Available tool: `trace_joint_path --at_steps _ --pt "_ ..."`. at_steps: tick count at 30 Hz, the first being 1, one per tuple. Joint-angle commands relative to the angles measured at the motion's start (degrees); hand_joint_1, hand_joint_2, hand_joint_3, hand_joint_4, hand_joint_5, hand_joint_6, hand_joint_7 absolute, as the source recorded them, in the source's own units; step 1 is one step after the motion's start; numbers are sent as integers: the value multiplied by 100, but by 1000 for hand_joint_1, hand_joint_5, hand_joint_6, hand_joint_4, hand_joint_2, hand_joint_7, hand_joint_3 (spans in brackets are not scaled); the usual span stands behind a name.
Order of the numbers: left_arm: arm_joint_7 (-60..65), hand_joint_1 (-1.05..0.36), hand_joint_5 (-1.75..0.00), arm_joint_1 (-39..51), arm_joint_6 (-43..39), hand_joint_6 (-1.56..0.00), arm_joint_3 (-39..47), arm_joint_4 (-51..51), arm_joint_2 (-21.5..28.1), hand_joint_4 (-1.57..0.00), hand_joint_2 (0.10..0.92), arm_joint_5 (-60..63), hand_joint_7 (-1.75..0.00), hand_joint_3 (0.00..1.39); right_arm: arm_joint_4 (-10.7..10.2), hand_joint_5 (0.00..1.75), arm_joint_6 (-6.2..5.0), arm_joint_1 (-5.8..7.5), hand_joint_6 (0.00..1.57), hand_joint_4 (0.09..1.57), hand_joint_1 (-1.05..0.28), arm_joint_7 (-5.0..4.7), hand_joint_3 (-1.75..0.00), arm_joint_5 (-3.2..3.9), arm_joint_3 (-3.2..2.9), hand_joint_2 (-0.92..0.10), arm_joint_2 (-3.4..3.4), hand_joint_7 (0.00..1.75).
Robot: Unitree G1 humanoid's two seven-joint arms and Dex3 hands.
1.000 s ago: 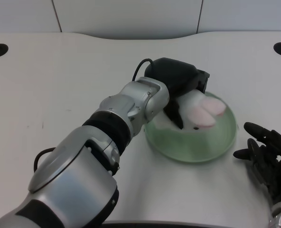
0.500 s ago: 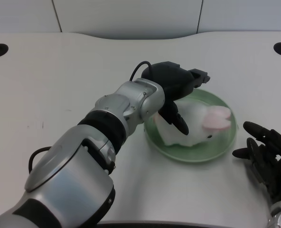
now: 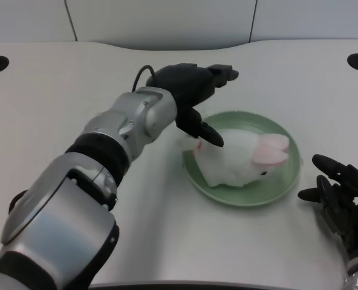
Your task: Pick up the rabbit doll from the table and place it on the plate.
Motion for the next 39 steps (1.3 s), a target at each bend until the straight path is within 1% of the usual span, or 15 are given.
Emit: trace_joint_path --at_steps 1,3,6,9,10,13,15,18,20,22,26,30,31,34,39 --pt "-155 -889 -574 258 -254 1 218 -114 256 1 920 -225 -477 22 39 1033 -13 19 871 833 -351 -83 -318 -26 -16 -921 -121 316" --pt "-175 -891 -596 298 -316 1 265 -143 292 1 920 -264 -503 19 39 1038 -5 18 872 839 -350 -112 -316 -49 -13 -921 -126 316" --pt "-9 -883 -713 622 -703 1 329 -307 672 1 921 -299 -573 56 -24 1047 128 34 877 846 -357 -314 -308 -163 50 -921 -125 317" --pt "11 -840 -812 980 -1139 -10 545 -475 996 1 921 -480 -617 69 -83 1055 145 62 876 847 -345 -451 -311 -234 124 -921 -104 316" --pt "-25 -825 -839 1159 -1267 -17 692 -547 1102 1 921 -630 -628 69 -84 1054 136 61 876 841 -343 -429 -312 -216 121 -921 -91 316" --pt "-204 -720 -960 1663 -1645 -78 1093 -765 1336 -5 921 -1102 -661 118 -80 1041 146 54 882 811 -349 -445 -310 -227 126 -921 -77 319" --pt "-576 -656 -1023 2061 -1853 -102 1446 -987 1440 -11 921 -1622 -655 163 -78 1047 122 59 881 810 -355 -438 -308 -269 149 -921 -98 320" --pt "-933 -628 -1096 2625 -1916 -147 1840 -1464 1543 -50 921 -2186 -663 189 -94 1062 116 66 882 824 -365 -458 -304 -306 168 -921 -111 323" --pt "-1110 -624 -1131 3093 -1859 -194 2092 -1919 1629 -110 921 -2540 -670 233 -108 1088 118 71 878 856 -359 -456 -302 -300 167 -921 -105 321" --pt "-1299 -604 -1134 3418 -1693 -233 2282 -2297 1641 -151 921 -2835 -653 232 -122 1106 141 74 877 866 -357 -431 -303 -278 159 -921 -99 320" --pt "-1876 -617 -1168 4211 -1343 -268 2753 -3073 1699 -213 921 -3664 -641 277 -155 1091 194 88 873 819 -338 -525 -314 -324 181 -921 -112 316" --pt "-2028 -587 -1236 4719 -635 -333 3113 -3717 1632 -309 921 -4178 -670 275 -224 1098 237 93 876 815 -340 -386 -310 -213 151 -921 -80 317" --pt "-2030 -584 -1248 4886 -349 -345 3197 -3961 1609 -325 921 -4319 -676 277 -242 1099 246 98 876 812 -341 -405 -309 -223 155 -921 -74 317" --pt "-1991 -584 -1335 5394 344 -448 3487 -4632 1423 -464 921 -4832 -725 297 -233 1090 200 99 875 785 -331 -373 -319 -243 164 -921 -92 319" --pt "-1998 -584 -1348 5553 748 -476 3599 -5033 1357 -505 921 -4871 -727 301 -232 1086 199 99 873 781 -328 -361 -327 -245 160 -921 -94 321"
